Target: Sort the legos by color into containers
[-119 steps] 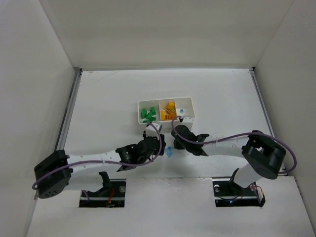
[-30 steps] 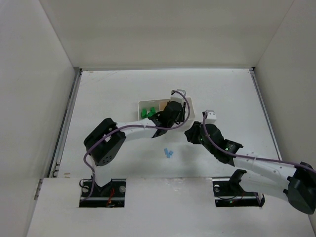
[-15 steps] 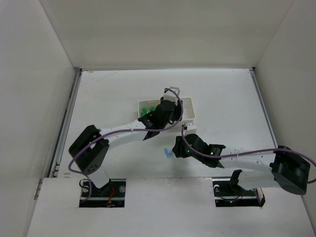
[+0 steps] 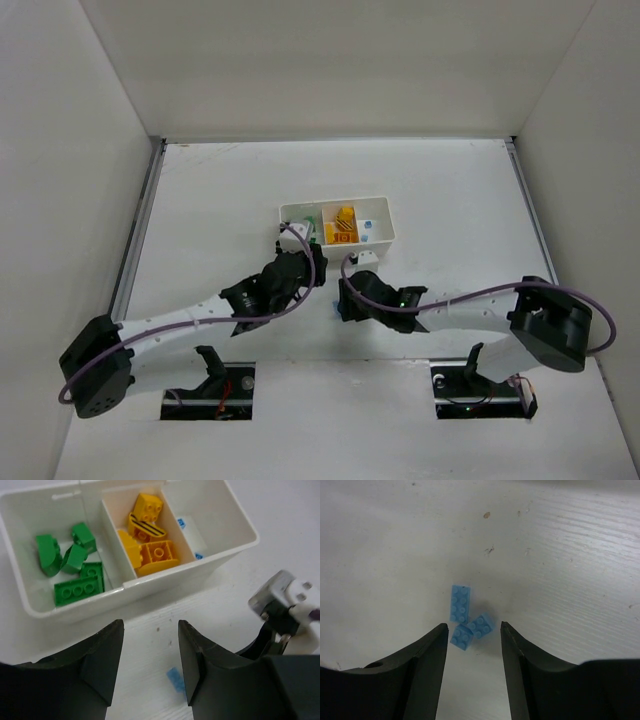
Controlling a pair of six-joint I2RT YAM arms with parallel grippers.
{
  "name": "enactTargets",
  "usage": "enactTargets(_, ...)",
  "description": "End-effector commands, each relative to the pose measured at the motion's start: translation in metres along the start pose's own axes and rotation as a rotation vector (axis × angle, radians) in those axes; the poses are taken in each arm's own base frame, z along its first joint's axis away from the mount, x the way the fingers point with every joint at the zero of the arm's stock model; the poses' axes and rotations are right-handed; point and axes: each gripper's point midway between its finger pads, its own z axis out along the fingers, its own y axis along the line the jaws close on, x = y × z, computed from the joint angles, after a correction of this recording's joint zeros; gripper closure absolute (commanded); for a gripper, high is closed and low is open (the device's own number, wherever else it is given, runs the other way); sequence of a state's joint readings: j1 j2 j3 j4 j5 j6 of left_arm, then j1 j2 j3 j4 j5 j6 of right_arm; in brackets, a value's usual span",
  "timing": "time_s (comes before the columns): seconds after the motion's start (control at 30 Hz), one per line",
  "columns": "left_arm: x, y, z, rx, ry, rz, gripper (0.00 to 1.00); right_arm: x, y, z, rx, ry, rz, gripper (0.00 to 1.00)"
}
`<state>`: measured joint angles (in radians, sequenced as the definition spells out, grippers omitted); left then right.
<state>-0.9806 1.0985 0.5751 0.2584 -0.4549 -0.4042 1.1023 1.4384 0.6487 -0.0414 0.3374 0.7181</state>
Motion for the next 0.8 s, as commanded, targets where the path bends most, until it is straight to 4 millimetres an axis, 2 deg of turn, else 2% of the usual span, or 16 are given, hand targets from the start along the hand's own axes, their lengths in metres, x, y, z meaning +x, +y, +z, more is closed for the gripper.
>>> enactTargets(0.0,0.003,0.012,-0.012,-0.034,-0.020,-0.059,0.56,-0.017,0.002,-0.001,0.058,-0.042,0.017,0.51)
enactTargets(0.17,0.010,0.016,-0.015,-0.033,-0.015,-0.078,0.56,-0.013,-0.003,0.003,0.104,-0.016,0.007,0.56)
enactTargets(0.47,0.014,0.017,-0.017,-0.025,-0.012,-0.074,0.56,-0.001,0.000,0.007,0.133,0.043,-0.028,0.57)
enactTargets(0.77,0.034,0.020,-0.024,-0.017,0.022,-0.084,0.56,0.007,-0.005,0.010,0.170,0.063,-0.025,0.68)
